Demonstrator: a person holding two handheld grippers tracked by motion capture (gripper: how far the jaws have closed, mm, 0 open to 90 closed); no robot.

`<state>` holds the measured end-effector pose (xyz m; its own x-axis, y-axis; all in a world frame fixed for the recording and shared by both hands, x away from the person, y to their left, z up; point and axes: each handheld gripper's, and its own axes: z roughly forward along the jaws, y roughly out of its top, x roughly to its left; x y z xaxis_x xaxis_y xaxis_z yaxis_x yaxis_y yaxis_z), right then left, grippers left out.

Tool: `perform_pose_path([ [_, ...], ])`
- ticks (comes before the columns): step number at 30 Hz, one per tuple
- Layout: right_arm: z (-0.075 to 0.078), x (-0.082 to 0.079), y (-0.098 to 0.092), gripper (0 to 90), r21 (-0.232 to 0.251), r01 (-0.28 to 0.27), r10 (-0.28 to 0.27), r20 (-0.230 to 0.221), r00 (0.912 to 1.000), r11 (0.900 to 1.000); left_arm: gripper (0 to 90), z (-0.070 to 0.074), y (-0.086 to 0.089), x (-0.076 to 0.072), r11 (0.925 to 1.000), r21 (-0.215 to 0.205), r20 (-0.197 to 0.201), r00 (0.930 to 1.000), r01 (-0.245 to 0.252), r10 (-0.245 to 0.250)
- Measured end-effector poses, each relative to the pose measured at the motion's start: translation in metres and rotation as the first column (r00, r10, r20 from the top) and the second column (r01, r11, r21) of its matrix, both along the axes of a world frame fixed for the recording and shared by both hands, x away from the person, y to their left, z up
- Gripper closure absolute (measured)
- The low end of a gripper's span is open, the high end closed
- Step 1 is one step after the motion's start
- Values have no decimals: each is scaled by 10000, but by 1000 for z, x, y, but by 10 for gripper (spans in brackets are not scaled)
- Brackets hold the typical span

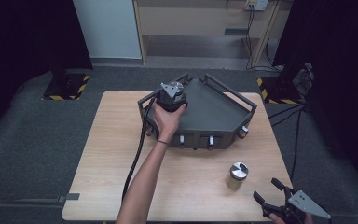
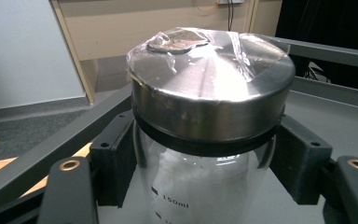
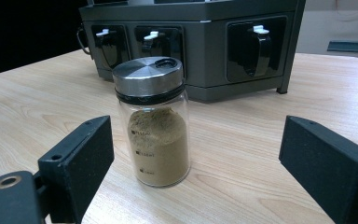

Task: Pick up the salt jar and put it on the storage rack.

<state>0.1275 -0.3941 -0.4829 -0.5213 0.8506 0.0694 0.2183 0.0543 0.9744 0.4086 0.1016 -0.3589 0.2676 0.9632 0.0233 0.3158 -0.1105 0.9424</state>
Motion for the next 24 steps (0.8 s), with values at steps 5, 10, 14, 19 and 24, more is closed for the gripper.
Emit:
perform_pose_path([
  [5, 0, -1, 0, 102, 23, 19, -20, 24, 10000, 10000, 301, 0, 0, 0, 10000, -6, -14, 10000, -12, 12],
  [10, 0, -1, 0, 102, 11, -4, 4, 35, 10000, 10000, 301, 0, 0, 0, 10000, -1, 20, 10000, -21, 21],
  [14, 1, -2, 0, 102, -2, -9, 9, 71, 10000, 10000, 300, 0, 0, 0, 10000, 11, 36, 10000, -4, 4],
  [19, 1, -1, 0, 102, -2, -11, 11, 69, 10000, 10000, 210, 3, 5, -1, 9995, -103, -181, 9993, 315, -317],
  [24, 0, 0, 0, 101, -30, -24, 24, 22, 10000, 10000, 104, 10, 8, -12, 9952, 631, -225, 9970, 747, -734],
])
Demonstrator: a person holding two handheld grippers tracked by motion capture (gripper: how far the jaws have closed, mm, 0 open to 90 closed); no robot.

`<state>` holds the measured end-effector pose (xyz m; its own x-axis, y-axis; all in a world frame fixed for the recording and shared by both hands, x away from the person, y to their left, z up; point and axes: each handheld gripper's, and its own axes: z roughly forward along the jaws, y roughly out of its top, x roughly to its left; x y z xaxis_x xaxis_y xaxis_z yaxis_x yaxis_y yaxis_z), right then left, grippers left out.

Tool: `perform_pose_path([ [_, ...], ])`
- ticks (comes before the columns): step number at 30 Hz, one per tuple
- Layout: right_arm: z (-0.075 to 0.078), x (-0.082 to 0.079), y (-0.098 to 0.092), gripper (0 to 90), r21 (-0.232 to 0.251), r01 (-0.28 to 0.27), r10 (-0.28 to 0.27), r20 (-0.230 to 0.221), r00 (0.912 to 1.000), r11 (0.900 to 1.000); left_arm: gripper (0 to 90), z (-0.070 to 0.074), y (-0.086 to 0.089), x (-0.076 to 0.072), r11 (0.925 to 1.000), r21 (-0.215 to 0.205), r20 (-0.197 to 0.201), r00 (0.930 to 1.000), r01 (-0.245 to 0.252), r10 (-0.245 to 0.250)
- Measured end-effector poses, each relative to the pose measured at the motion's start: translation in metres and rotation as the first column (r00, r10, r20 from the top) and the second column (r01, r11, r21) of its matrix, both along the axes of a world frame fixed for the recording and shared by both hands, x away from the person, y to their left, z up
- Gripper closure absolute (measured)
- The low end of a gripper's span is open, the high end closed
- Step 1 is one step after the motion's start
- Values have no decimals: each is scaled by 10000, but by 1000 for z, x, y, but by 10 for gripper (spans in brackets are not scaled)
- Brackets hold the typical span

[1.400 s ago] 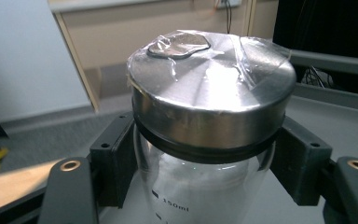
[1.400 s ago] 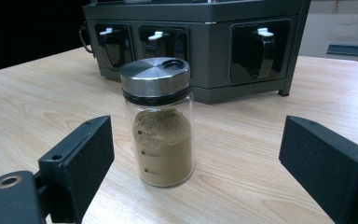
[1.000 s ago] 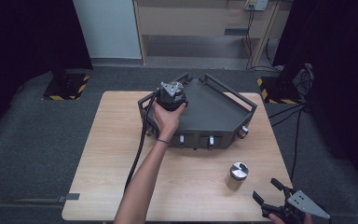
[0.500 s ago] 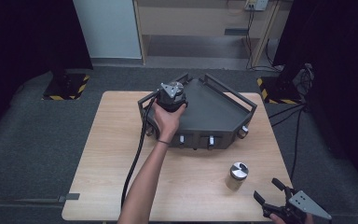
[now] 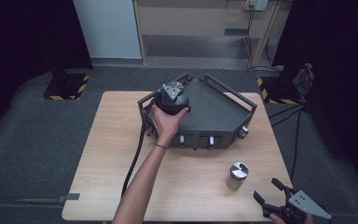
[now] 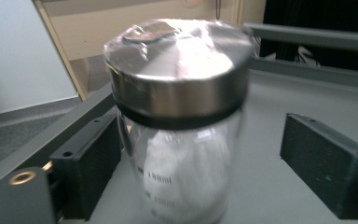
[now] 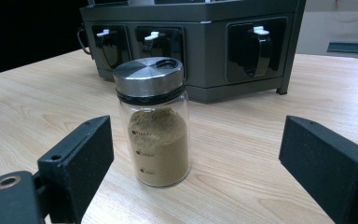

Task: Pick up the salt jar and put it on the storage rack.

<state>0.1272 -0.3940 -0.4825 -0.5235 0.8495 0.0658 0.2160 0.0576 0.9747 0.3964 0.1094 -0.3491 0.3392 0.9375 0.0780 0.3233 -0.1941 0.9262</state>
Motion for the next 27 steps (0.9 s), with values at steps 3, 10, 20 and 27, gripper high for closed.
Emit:
perform_pose_path([
  [3, 1, -1, 1, 101, -33, -17, 17, 23, 10000, 10000, 103, 0, 6, -11, 9996, -293, 254, 9997, -8, 15],
  [10, 3, -3, 3, 101, -176, -17, 19, 109, 9999, 9998, 104, 16, 18, -39, 9994, -228, 471, 9985, 278, -267],
  [20, 4, -6, 4, 102, -419, 171, -164, 160, 9997, 9990, 104, 25, 41, -104, 9977, -162, 751, 9951, 658, -644],
  [27, 6, -11, 5, 102, -528, 328, -313, 283, 9991, 9981, 108, 12, 62, -156, 9956, -475, 1000, 9921, 803, -752],
])
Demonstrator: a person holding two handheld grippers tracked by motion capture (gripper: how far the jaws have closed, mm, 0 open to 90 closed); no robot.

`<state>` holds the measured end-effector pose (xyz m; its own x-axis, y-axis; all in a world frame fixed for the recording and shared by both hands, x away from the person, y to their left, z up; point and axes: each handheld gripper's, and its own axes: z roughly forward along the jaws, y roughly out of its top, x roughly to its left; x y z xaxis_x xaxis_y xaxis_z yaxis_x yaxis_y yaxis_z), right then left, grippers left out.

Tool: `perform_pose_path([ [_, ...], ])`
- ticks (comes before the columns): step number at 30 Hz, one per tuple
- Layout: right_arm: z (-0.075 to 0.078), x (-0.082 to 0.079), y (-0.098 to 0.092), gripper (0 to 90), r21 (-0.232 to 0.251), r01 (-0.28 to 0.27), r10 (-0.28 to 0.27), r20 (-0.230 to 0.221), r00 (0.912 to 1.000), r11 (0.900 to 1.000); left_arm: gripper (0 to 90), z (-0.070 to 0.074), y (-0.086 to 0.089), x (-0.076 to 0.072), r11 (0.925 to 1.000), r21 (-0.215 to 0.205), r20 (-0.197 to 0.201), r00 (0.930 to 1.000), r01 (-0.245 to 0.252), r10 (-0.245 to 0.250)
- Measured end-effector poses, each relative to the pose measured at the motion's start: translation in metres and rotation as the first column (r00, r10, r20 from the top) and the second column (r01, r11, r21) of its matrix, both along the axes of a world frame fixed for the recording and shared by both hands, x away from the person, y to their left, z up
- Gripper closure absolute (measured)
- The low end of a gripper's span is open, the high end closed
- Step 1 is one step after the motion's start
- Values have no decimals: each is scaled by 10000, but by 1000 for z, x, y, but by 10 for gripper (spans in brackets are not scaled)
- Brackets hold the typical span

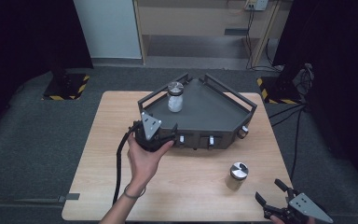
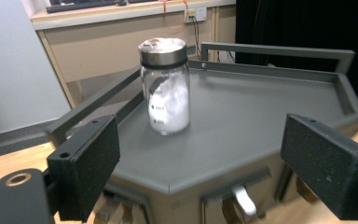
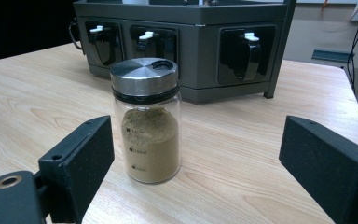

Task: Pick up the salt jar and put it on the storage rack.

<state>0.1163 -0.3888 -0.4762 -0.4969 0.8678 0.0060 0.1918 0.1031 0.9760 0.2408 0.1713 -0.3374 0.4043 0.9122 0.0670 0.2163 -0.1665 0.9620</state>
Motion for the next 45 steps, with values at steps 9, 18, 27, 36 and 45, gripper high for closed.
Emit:
perform_pose_path([
  [9, 0, 0, 0, 102, -47, 72, -72, -16, 10000, 10000, 104, -37, 15, -72, 9989, -292, 98, 9993, -357, 360],
  [18, 1, -1, 1, 102, -88, 38, -38, 26, 10000, 10000, 102, -61, 22, -107, 9992, -184, -41, 9994, -354, 353],
  [27, 1, 0, 1, 102, -170, -40, 41, 34, 10000, 9998, 105, -90, 26, -113, 9990, -102, -201, 9989, -427, 425],
  [36, -1, 3, 0, 102, -151, -176, 176, -23, 9998, 9997, 108, -88, 26, -104, 9972, 515, -856, 9946, -545, 587],
  [45, -1, 4, 2, 103, -277, -199, 195, -155, 9997, 9994, 109, -82, 34, -89, 9952, 391, -2364, 9669, -895, 963],
])
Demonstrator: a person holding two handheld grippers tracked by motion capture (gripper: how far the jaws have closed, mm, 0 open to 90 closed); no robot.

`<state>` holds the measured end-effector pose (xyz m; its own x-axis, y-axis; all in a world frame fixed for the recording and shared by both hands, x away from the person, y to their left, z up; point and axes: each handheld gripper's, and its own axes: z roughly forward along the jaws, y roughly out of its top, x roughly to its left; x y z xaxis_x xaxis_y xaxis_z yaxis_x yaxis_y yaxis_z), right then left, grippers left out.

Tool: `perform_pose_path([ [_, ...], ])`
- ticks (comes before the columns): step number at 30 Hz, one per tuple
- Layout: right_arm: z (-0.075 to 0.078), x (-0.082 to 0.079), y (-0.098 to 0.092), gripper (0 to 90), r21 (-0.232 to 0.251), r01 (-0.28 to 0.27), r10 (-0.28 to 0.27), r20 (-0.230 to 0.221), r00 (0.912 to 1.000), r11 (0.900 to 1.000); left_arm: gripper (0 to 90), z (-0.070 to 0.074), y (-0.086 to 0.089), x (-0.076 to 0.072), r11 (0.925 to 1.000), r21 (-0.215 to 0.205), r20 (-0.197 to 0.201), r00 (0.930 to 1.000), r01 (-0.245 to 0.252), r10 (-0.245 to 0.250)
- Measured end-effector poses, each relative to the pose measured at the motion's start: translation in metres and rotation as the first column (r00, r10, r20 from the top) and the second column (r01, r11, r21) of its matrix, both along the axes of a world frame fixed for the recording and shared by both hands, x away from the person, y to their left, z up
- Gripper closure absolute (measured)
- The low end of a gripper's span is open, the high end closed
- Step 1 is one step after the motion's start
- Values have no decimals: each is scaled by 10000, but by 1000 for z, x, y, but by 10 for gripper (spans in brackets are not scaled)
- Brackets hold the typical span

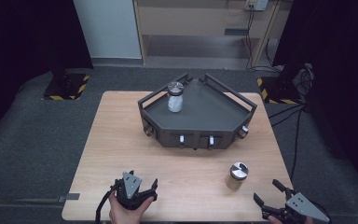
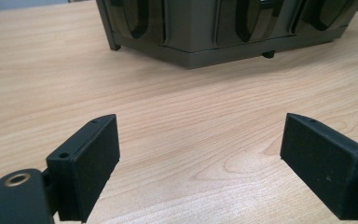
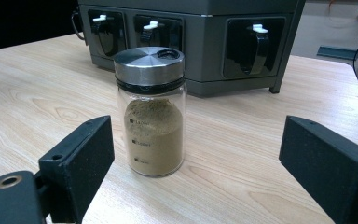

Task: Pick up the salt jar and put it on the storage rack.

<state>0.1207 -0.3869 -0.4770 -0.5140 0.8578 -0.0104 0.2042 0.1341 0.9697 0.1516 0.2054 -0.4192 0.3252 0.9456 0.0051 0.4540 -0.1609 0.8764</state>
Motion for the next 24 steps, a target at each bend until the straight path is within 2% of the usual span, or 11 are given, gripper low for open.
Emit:
perform_pose_path([
  [2, 0, 1, 0, 102, -39, -2, 2, 2, 10000, 10000, 109, 0, 0, 0, 10000, 33, 110, 9999, -1, 0],
  [7, 0, 2, 0, 102, -98, -11, 11, -41, 10000, 10000, 108, 0, -1, 2, 9998, 111, -5, 9999, 153, -153],
  [14, 0, 1, -1, 103, -71, -37, 37, -14, 10000, 10000, 107, 1, -1, 3, 9999, 106, -215, 9997, 99, -97],
  [16, 0, 2, -1, 103, -94, -49, 49, -34, 10000, 9999, 109, 4, -2, 5, 9998, 223, -439, 9990, 15, -6],
  [17, 0, 2, 0, 103, -101, -44, 44, -48, 10000, 9999, 109, 6, -4, 7, 9993, 353, -708, 9974, -129, 154],
  [21, 0, 3, 0, 102, -84, -65, 64, -59, 10000, 9999, 108, 10, 0, 15, 9994, 294, -1502, 9884, -189, 231],
  [24, 0, 2, 0, 103, -95, -91, 90, -53, 9999, 9999, 109, 10, 2, 19, 9997, 172, -1855, 9824, -199, 227],
])
